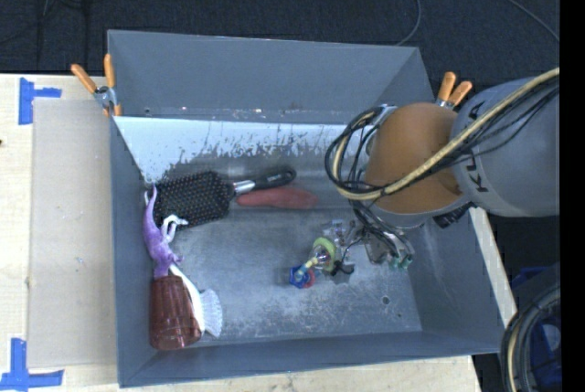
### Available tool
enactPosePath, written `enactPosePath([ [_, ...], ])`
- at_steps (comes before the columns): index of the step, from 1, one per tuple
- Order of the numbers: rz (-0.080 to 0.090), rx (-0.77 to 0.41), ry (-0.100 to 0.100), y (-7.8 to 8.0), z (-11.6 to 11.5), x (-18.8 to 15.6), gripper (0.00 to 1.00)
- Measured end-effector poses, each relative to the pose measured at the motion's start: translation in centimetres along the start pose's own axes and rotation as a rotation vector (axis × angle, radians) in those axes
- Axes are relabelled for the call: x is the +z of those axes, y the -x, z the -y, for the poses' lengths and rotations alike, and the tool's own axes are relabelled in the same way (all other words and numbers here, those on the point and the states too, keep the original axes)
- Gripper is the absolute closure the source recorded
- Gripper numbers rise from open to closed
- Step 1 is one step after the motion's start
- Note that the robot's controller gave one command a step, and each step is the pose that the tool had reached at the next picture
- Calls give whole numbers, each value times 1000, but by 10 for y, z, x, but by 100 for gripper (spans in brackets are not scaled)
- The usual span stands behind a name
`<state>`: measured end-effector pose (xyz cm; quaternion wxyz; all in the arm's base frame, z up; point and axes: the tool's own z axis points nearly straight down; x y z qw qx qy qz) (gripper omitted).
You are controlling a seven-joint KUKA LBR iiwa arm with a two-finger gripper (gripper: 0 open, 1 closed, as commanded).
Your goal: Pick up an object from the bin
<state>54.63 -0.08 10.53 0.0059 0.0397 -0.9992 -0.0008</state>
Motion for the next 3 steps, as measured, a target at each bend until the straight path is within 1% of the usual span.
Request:
enactPosePath([
  [1, -4, 0, 0, -1, 0, -22, 100],
  [2, 3, 0, 0, 0, -1, -43, 100],
  [3, 5, 0, 0, 1, -1, -52, 100],
])
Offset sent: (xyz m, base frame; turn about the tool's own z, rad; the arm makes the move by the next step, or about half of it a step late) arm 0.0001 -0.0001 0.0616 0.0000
